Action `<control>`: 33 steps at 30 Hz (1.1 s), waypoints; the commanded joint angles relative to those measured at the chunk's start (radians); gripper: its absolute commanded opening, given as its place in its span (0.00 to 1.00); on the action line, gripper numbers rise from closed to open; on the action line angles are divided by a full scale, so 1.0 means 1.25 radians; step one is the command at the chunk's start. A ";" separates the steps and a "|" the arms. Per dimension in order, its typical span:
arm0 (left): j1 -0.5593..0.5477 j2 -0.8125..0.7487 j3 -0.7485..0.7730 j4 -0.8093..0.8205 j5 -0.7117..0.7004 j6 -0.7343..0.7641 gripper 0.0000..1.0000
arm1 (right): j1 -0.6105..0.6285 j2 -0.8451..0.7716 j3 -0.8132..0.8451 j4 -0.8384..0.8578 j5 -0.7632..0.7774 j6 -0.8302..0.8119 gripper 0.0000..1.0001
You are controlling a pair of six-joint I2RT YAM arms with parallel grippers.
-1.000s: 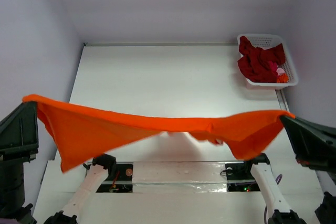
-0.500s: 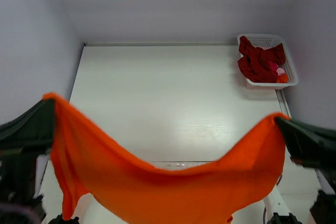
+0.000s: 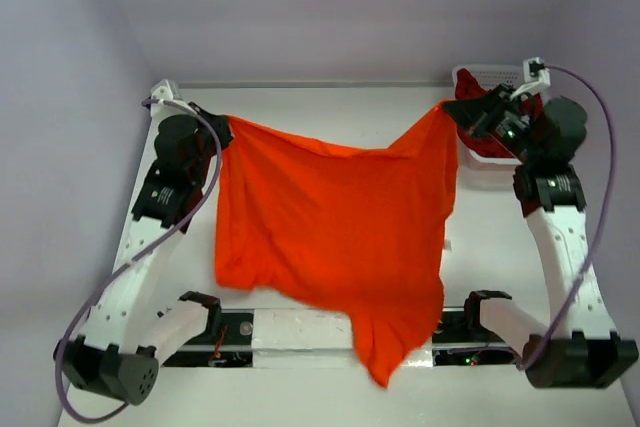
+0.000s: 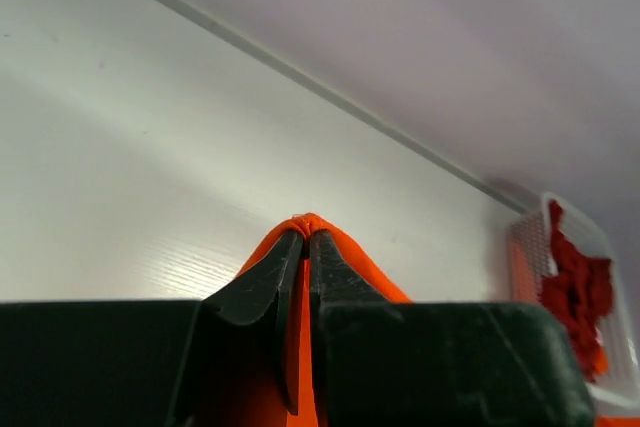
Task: Fold and stack the t-shirts
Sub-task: Flatten out the tshirt
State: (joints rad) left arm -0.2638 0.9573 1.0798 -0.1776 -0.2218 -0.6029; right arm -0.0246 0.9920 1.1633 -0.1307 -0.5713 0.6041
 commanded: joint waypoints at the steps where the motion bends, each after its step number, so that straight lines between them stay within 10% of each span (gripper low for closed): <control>1: 0.018 0.049 0.011 0.127 -0.076 -0.008 0.00 | 0.001 0.086 -0.002 0.198 0.004 0.009 0.00; 13: 0.083 0.380 0.070 0.228 -0.066 -0.043 0.00 | 0.016 0.518 0.157 0.289 -0.072 0.038 0.00; 33: 0.205 0.586 0.195 0.210 0.025 -0.097 0.00 | 0.041 0.710 0.331 0.214 -0.067 0.038 0.00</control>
State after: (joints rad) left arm -0.0200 1.6844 1.2427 0.0753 -0.2050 -0.7048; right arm 0.0212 1.8946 1.4933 0.1345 -0.6724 0.6624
